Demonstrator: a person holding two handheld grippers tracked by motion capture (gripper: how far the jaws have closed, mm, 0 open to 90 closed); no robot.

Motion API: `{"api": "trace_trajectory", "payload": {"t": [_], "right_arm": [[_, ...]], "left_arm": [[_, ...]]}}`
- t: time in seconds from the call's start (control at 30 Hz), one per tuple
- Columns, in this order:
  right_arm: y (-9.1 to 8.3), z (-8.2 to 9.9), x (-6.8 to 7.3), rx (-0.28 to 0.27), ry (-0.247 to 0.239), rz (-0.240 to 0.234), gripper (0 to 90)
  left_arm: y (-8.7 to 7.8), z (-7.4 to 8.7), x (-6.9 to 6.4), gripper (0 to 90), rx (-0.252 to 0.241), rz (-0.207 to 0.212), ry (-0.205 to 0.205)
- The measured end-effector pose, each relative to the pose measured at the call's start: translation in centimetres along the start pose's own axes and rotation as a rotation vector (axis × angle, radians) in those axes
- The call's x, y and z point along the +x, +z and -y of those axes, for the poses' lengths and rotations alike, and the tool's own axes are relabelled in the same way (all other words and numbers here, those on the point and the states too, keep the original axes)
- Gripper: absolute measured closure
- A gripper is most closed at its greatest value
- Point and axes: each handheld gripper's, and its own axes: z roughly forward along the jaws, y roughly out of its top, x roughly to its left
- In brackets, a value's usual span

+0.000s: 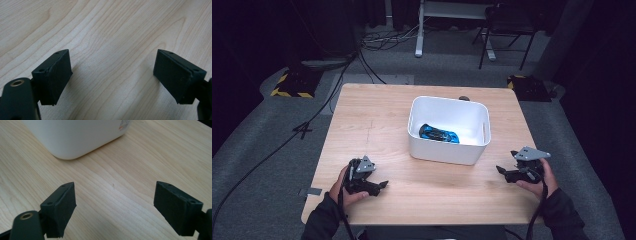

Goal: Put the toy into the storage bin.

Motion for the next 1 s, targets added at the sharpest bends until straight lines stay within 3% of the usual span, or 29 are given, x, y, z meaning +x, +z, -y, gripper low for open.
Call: {"api": "trace_trajectory", "payload": {"t": [0.53, 1.0], "right_arm": [[-0.1, 3.0, -0.5, 0.037, 0.021, -0.004, 17.8], [-0.7, 5.4, -0.8, 0.039, 0.086, -0.016, 17.3]], "left_arm": [[0.0, 0.0, 0.0, 15.1, 0.000, 0.001, 0.000], [0.0, 0.0, 0.0, 15.1, 0.000, 0.001, -0.001]]}}
